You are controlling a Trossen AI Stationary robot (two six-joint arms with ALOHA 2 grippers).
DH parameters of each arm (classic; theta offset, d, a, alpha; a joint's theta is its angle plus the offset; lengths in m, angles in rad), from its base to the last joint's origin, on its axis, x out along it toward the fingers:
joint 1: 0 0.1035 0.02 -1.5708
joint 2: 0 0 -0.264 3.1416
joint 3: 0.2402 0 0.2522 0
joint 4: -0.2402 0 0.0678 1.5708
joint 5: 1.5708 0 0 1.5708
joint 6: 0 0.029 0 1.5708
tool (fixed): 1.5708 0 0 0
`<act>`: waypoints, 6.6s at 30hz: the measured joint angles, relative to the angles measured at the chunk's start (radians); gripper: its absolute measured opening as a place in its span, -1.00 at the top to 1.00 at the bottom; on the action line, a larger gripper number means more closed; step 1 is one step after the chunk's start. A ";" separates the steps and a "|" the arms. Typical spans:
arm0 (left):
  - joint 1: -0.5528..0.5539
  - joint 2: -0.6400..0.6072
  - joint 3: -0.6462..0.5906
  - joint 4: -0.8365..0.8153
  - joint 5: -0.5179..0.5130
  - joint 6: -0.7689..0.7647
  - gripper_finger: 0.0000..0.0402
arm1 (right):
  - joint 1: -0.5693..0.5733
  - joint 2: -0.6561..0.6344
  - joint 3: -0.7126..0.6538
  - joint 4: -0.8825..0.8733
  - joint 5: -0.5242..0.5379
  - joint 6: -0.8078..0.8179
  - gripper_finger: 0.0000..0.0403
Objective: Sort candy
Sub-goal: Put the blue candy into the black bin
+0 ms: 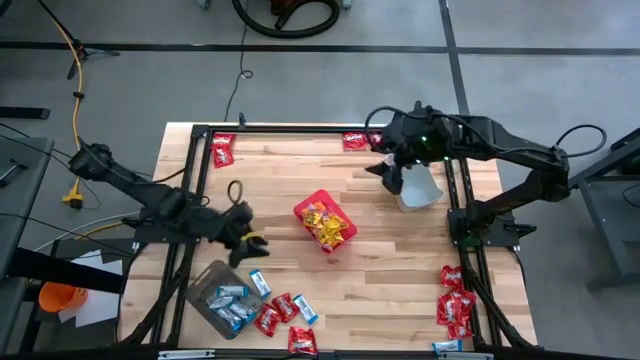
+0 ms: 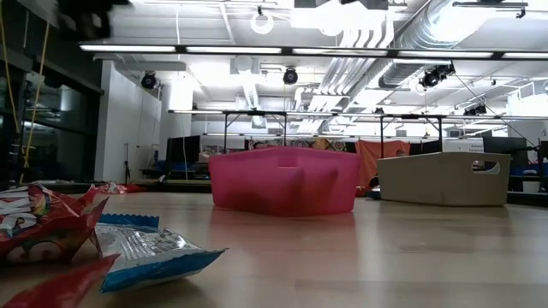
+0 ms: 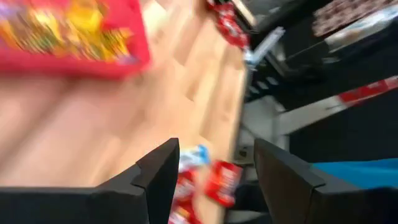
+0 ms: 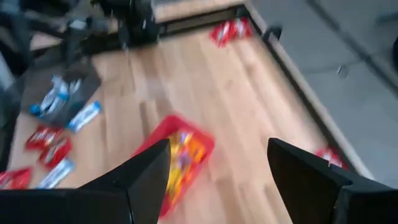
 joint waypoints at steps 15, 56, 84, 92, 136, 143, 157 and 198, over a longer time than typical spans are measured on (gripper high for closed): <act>0.183 0.353 0.296 -0.352 0.268 0.706 0.04 | 0.185 -0.095 0.000 -0.132 0.094 0.094 -0.31; 0.216 0.988 0.440 -0.728 0.520 1.195 0.04 | 0.353 0.069 0.000 -0.088 0.294 0.470 -0.31; 0.180 0.986 0.399 -0.625 0.585 0.944 0.11 | 0.371 0.065 0.000 -0.151 0.288 0.415 -0.31; 0.172 0.988 0.398 -0.621 0.571 0.910 0.51 | 0.380 0.065 0.000 -0.153 0.298 0.415 -0.31; -0.216 0.425 0.363 -0.842 0.502 0.114 1.00 | 0.379 0.065 0.000 -0.157 0.343 0.388 -0.31; -0.294 0.463 0.352 -0.772 0.460 0.002 0.89 | 0.374 0.065 0.000 -0.156 0.343 0.380 -0.31; -0.209 0.448 0.360 -0.732 0.532 0.022 0.18 | 0.405 0.065 0.000 -0.177 0.333 0.402 -0.31; 0.364 0.074 0.023 0.203 0.148 0.456 0.15 | 0.949 0.110 -0.614 0.464 -0.335 1.268 -0.31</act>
